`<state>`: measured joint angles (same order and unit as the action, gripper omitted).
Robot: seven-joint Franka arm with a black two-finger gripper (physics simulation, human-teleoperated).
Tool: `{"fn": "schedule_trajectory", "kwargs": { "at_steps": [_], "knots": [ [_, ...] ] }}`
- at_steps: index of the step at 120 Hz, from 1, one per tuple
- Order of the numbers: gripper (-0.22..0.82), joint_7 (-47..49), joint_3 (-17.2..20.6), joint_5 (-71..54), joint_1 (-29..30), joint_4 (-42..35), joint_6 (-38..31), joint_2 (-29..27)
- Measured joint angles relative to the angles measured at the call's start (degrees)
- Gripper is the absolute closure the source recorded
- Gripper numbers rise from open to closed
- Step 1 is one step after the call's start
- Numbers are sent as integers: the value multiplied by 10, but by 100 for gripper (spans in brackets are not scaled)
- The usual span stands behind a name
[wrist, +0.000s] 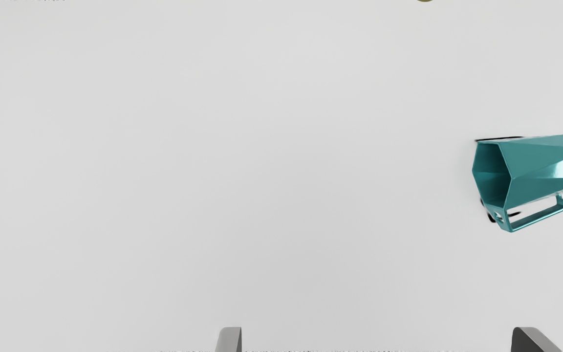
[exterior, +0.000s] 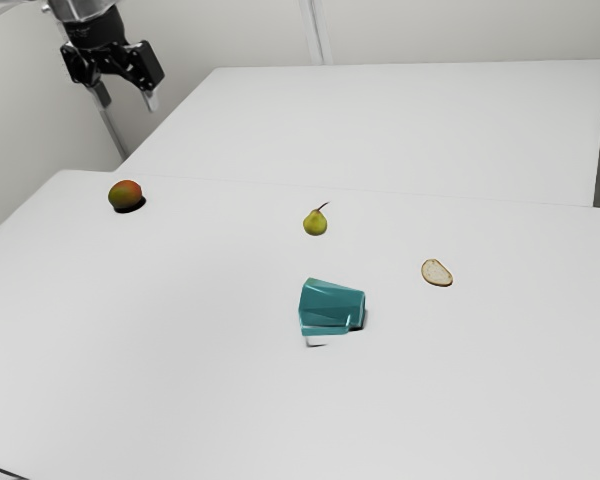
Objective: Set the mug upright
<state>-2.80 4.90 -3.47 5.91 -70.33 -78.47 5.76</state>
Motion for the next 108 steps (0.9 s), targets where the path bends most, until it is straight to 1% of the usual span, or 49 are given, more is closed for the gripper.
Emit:
{"fn": "schedule_trajectory", "kwargs": {
  "at_steps": [7, 16, 21, 25, 33, 45, 61, 78, 94, 108],
  "knots": [
    [0, 4, 11, 0, -5, -3, 1, -4],
    [0, 10, 16, 2, -9, -9, -4, -5],
    [0, 13, 15, 13, -8, -19, -8, -4],
    [0, 15, 8, 30, -10, -37, -17, -3],
    [0, 18, -18, 83, -10, -101, -51, -2],
    [0, 4, -44, 197, 2, -221, -134, -2],
    [0, -64, -58, 381, 1, -354, -234, -3],
    [0, -166, -66, 532, -3, -467, -300, -8],
    [0, -249, -66, 613, -3, -505, -345, 6],
    [0, -296, -62, 651, -4, -528, -382, 26]
  ]
}}
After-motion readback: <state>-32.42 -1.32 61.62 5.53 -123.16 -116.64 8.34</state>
